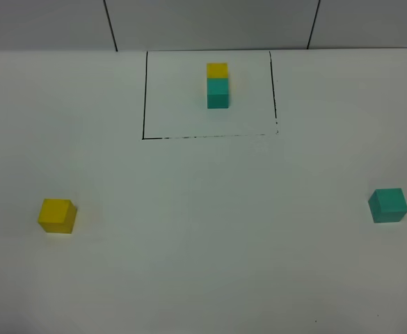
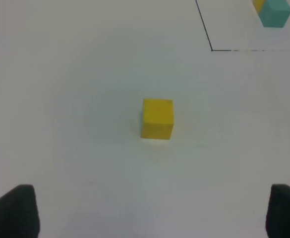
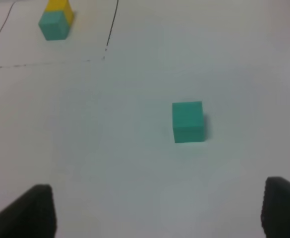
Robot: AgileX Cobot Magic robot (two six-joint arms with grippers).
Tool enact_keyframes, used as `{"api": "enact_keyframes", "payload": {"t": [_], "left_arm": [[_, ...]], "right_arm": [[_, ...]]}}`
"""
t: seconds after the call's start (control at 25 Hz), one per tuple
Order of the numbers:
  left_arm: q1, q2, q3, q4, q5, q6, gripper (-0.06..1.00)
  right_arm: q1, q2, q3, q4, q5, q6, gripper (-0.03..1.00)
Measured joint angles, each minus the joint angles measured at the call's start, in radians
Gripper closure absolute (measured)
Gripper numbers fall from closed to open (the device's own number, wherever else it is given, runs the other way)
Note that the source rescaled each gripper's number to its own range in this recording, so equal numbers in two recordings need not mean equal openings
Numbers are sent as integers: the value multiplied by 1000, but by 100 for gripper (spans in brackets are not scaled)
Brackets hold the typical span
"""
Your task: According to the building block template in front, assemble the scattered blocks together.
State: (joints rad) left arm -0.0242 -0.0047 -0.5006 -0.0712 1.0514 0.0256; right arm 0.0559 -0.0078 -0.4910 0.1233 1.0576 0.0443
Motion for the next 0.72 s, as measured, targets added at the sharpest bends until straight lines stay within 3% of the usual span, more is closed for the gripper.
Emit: {"api": "enact_keyframes", "payload": {"t": [0.72], "left_arm": [[0,0,0,0,0,0,4]], "right_arm": [[0,0,0,0,0,-1,27]]}}
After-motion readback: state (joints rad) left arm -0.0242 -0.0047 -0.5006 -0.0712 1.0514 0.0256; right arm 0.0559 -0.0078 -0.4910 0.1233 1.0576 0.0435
